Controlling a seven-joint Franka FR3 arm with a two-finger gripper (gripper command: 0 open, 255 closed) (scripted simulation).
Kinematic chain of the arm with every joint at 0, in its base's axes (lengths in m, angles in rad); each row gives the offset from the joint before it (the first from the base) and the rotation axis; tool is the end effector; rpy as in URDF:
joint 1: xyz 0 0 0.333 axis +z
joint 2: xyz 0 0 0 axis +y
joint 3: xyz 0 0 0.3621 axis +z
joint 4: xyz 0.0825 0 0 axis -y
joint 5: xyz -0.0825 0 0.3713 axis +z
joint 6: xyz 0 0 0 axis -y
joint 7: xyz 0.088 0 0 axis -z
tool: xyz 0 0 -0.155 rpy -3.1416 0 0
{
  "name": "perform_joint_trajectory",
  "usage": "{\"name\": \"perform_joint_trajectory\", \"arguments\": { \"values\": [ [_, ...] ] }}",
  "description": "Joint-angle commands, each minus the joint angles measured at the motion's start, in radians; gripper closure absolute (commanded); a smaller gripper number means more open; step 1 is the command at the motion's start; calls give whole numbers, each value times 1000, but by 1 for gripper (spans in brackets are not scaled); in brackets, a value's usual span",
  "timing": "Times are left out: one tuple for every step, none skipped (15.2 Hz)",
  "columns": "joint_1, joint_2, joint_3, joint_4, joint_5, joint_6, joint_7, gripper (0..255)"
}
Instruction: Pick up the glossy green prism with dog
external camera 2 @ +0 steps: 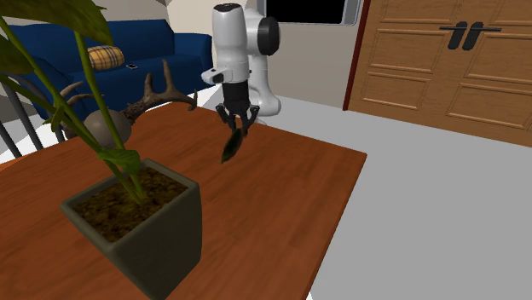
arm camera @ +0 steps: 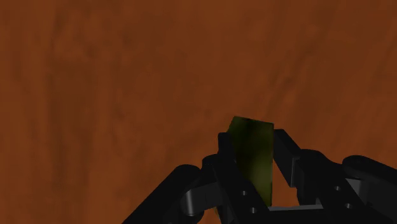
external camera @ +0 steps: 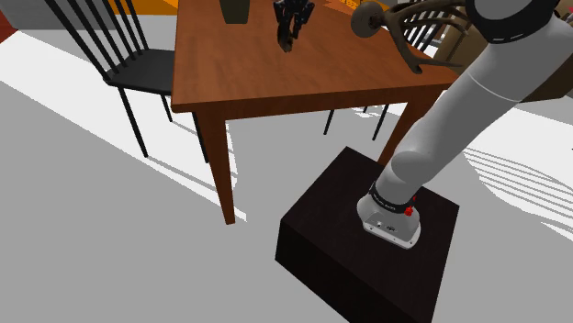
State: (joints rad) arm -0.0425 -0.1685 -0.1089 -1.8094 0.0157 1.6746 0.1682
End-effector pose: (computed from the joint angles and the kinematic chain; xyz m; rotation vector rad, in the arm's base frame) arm 0.4843 -0.0759 0.6077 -3.0674 0.4946 -0.0503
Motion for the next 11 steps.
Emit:
{"name": "perform_joint_trajectory", "arguments": {
  "values": [
    [1,2,1,28,0,-26,2,255],
    [1,4,1,44,1,-40,2,255],
    [1,8,1,62,1,-54,2,255],
    [1,11,0,79,1,-68,2,255],
    [1,15,0,97,2,-82,2,255],
    [1,19,0,115,2,-96,2,255],
    [1,23,0,133,2,-111,2,255],
    [1,27,0,152,3,-125,2,255],
    [1,32,0,171,3,-139,2,255],
    [1,33,0,174,3,-141,2,255],
    [1,33,0,174,3,-142,2,255]
  ]
}}
